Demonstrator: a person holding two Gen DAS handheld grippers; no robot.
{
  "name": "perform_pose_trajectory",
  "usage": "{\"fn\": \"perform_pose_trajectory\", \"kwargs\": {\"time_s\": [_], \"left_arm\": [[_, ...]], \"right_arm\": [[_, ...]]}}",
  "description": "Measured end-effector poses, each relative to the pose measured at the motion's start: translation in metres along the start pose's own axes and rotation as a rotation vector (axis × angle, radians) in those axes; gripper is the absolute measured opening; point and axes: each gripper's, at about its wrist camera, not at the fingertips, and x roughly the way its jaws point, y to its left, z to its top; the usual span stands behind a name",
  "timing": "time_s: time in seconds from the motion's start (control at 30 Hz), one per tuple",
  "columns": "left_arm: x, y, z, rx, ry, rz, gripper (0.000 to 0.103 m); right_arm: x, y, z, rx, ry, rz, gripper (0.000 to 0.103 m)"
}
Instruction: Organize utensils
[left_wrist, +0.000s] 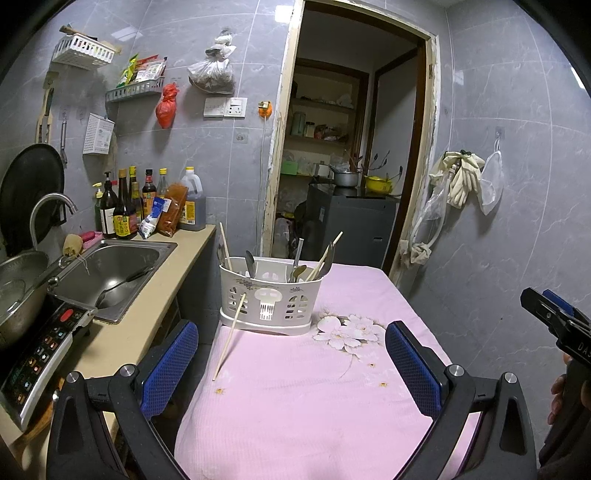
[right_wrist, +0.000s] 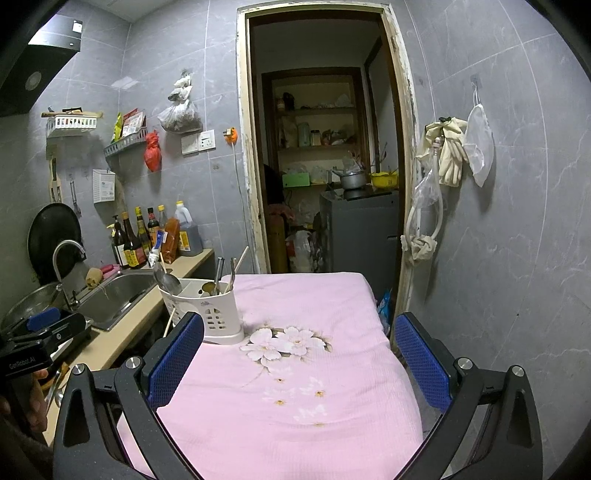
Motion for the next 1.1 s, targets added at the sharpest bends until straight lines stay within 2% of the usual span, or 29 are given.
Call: {"fn": "perform_pose_trajectory", "kwargs": {"time_s": [0.8,1.1], "left_arm": [[0.001,-0.001,0.000,0.013,0.009,0.012,0.102],[0.003,0.004,0.001,0.017,0.022,0.021,0.102]], "right_arm": [[-0.003,-0.005,-0.011,0.007,0.018,0.001,0.101],[0.011,-0.008,-0.009,0.011,0.030,0.001,0.101]]}}
